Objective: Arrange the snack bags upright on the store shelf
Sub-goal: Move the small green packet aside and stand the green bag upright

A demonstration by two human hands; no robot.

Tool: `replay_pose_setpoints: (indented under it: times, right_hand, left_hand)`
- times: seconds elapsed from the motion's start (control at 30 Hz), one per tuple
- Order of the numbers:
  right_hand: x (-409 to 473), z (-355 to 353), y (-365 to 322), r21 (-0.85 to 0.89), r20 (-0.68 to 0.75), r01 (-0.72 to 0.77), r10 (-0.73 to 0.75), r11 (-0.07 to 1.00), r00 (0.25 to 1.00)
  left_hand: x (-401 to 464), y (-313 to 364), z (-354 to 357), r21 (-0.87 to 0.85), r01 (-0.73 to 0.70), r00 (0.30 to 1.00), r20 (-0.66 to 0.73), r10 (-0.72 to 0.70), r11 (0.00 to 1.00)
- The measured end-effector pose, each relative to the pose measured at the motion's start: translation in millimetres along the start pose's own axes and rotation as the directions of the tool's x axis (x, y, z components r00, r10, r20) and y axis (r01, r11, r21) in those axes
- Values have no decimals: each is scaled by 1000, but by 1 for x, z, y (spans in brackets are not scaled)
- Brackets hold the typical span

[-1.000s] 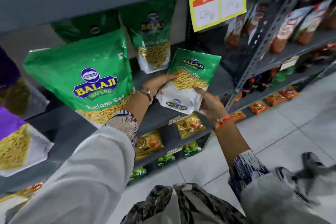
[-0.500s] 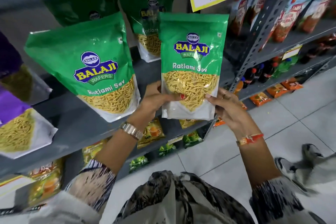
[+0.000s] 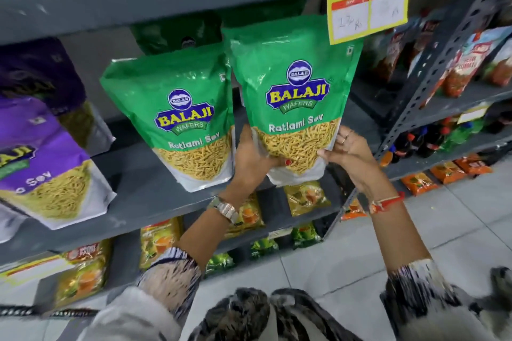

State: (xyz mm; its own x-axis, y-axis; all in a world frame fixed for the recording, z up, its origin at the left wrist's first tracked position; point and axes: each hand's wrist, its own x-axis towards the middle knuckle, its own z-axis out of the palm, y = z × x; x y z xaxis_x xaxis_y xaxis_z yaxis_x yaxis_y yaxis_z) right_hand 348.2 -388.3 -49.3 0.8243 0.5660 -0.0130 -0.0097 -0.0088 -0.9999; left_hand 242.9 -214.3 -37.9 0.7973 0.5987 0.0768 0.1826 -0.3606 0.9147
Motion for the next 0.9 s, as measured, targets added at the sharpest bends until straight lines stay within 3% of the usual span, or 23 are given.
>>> replay_pose_setpoints:
  times: [0.27,0.6,0.9]
  right_hand:
    - [57,6,15,-125,117,11,4,992,993]
    - [75,-1,29,-97,236,-24,47,995,971]
    - [84,-8,38,-26,248,15,-8,1000,969]
  left_hand:
    - [23,-19,11,-31,-5,996,-93,2,1000]
    - [25,-40,25,-58,136,985,-98,-141,989]
    - [30,-42,36,-137,144,986,-69,-154,980]
